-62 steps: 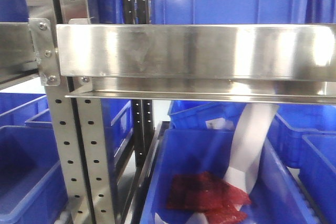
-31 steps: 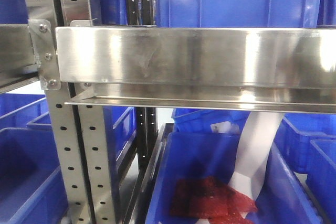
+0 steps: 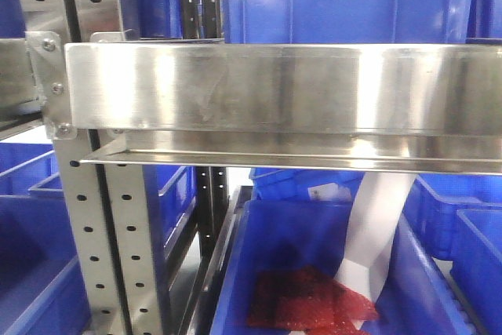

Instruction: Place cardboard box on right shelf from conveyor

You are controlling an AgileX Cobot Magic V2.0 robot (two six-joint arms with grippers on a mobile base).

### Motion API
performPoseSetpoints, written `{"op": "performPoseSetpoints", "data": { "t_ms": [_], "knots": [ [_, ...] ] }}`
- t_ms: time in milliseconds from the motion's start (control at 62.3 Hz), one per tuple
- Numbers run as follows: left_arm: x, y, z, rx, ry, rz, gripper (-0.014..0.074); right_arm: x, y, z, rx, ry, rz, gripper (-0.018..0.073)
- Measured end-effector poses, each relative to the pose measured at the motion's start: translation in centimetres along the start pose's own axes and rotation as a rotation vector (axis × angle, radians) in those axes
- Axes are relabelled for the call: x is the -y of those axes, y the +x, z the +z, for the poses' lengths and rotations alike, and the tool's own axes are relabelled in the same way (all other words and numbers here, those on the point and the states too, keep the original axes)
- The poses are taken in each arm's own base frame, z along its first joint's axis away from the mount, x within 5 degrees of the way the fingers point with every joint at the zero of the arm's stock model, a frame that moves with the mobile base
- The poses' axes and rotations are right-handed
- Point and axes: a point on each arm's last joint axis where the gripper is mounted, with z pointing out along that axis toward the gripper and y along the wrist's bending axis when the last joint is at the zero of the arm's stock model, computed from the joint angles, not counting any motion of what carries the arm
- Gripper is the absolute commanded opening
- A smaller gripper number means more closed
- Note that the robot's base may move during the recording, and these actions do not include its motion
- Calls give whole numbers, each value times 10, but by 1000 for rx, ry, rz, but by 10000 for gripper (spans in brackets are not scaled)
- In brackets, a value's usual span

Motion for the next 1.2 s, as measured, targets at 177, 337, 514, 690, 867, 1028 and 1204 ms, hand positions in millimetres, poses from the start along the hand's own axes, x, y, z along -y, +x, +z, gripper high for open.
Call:
{"op": "performPoseSetpoints", "data": {
  "t_ms": [177, 337, 514, 690, 867, 1028, 1204],
  "knots": [
    [0, 0, 0, 0, 0, 0, -116, -33, -3, 45, 5, -162, -196, 48],
    [0, 0, 0, 0, 0, 0, -116, -56, -1, 80, 10, -235, -385, 48],
    [0, 0, 0, 0, 0, 0, -116, -69, 4, 102, 1, -273, -468, 48],
    [0, 0, 0, 0, 0, 0, -116, -71, 2, 110, 26, -250, -479, 48],
    [0, 0, 0, 0, 0, 0, -116, -78, 1, 114, 34, -268, -489, 58],
    [0, 0, 0, 0, 0, 0, -116, -81, -3, 114, 50, -275, -494, 229],
    [0, 0, 0, 0, 0, 0, -116, -81, -3, 114, 52, -274, -494, 516]
  ]
}}
